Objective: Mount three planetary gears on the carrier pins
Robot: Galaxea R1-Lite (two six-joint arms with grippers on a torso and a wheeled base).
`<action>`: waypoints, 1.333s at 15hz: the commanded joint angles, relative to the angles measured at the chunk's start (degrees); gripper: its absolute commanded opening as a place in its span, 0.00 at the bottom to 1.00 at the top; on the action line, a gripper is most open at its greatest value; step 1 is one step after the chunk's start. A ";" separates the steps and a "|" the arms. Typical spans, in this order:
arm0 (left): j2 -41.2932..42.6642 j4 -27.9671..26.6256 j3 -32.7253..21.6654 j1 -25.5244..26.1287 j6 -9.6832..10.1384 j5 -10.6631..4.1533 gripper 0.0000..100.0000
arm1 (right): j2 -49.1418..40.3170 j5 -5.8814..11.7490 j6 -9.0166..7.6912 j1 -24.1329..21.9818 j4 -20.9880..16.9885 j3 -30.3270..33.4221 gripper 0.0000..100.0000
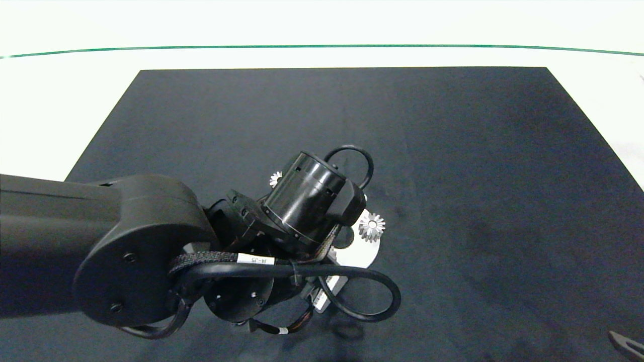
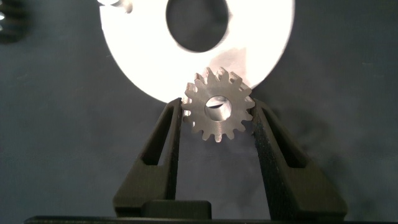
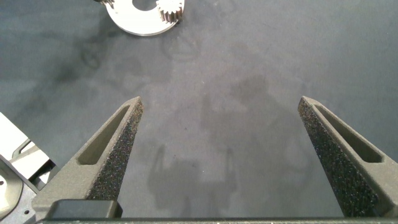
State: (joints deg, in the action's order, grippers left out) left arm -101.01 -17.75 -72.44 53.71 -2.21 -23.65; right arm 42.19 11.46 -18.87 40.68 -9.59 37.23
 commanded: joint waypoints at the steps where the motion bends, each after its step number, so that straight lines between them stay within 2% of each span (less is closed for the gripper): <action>1: -0.15 0.00 0.81 0.08 0.10 -0.61 0.01 | 0.08 0.05 -0.11 0.01 -0.07 -0.05 1.00; 7: -0.50 1.93 0.28 0.60 -0.78 -0.52 0.01 | 0.08 -0.03 -0.11 0.01 -0.07 -0.05 1.00; 20: -0.85 2.37 0.72 2.63 -0.34 -0.70 0.01 | 0.08 -0.03 -0.11 0.01 -0.07 -0.14 1.00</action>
State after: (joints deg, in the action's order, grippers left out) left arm -101.99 -15.40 -71.72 56.14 -2.56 -24.17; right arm 42.22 11.37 -18.87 40.68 -9.62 37.10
